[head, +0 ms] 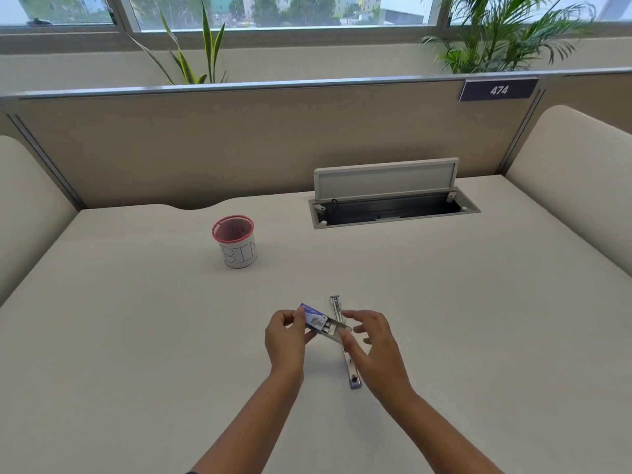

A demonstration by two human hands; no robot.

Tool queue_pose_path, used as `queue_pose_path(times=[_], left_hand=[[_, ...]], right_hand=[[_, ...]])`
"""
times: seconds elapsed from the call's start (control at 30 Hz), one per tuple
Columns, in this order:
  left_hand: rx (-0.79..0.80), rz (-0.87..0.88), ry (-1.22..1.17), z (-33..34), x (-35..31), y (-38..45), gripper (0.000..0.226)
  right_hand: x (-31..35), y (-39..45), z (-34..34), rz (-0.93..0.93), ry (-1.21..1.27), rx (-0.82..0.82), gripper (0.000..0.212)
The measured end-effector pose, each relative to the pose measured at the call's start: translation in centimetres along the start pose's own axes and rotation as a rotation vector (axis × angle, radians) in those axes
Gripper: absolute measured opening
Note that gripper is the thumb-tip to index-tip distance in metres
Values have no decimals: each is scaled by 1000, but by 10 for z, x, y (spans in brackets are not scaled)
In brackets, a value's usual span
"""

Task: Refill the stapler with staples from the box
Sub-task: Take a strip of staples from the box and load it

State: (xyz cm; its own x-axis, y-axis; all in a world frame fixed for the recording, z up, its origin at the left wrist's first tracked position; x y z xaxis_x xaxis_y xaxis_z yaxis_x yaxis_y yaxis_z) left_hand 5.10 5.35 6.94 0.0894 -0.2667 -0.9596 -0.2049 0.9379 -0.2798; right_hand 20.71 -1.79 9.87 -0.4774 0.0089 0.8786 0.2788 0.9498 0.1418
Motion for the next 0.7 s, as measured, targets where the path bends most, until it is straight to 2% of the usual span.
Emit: queue_pose_path(times=[0.1,0.23,0.33,0.5,0.7], left_hand=[[2,23,36,0,0,-1,18],[13,60,51,2,-3,-5,19],[-10,71,52,1,-3,-8,20],[-75,53,0,0,3,-12,20],[-89,43,-14,-1,10,-12,17]], right_hand=[[6,3,-2,-48,-137,-29,18],[4,7,-2,25,-278,-37,9],[0,11,-2,102,-378,-32,16],[3,18,2,115,-521,-28,19],[3,22,3,153,-523,-17,19]])
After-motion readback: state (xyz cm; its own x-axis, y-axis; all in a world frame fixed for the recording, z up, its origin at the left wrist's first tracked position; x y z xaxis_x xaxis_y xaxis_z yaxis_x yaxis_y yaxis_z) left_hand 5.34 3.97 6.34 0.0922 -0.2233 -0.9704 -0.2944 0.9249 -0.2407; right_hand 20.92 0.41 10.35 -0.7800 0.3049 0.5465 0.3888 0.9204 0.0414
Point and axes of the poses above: each hand's wrist, its own y-axis towards the middle knuckle, its own z-axis out of the palm, x = y × z, the point moved 7 cm from there along y, towards the middle knuckle
